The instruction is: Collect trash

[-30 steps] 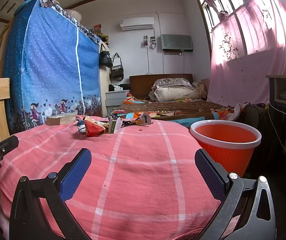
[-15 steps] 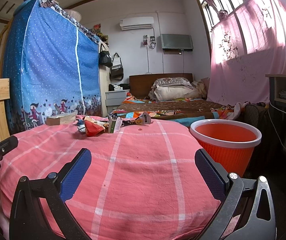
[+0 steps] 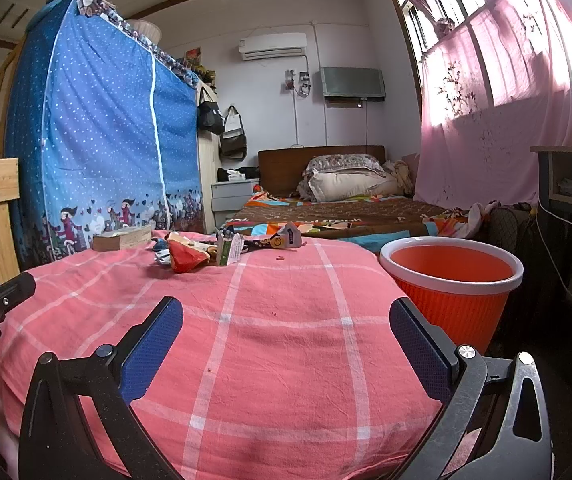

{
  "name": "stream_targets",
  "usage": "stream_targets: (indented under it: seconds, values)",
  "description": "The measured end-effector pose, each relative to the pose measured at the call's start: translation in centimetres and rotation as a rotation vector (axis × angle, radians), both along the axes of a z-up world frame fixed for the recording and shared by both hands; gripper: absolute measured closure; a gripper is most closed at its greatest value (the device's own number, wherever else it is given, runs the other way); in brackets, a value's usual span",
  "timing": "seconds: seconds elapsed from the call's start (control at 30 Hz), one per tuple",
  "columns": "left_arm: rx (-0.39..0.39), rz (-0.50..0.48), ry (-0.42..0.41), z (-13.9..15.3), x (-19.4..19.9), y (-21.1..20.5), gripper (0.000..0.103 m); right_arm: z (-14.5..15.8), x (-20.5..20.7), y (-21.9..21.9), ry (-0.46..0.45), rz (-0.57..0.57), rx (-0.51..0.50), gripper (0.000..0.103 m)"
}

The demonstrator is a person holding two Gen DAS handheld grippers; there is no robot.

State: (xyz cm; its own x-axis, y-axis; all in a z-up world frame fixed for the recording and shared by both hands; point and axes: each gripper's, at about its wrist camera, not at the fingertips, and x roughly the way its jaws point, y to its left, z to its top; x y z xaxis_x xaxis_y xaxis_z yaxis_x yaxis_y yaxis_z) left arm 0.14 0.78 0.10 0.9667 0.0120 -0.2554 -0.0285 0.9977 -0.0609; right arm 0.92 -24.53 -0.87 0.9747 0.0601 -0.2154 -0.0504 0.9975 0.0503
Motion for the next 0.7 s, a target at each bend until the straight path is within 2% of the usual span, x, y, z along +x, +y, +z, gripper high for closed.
stream_targets:
  seconds: [0.7]
  values:
    - [0.003, 0.000, 0.000, 0.12, -0.10, -0.06, 0.000, 0.01, 0.00, -0.04, 0.000, 0.000, 0.002, 0.000]
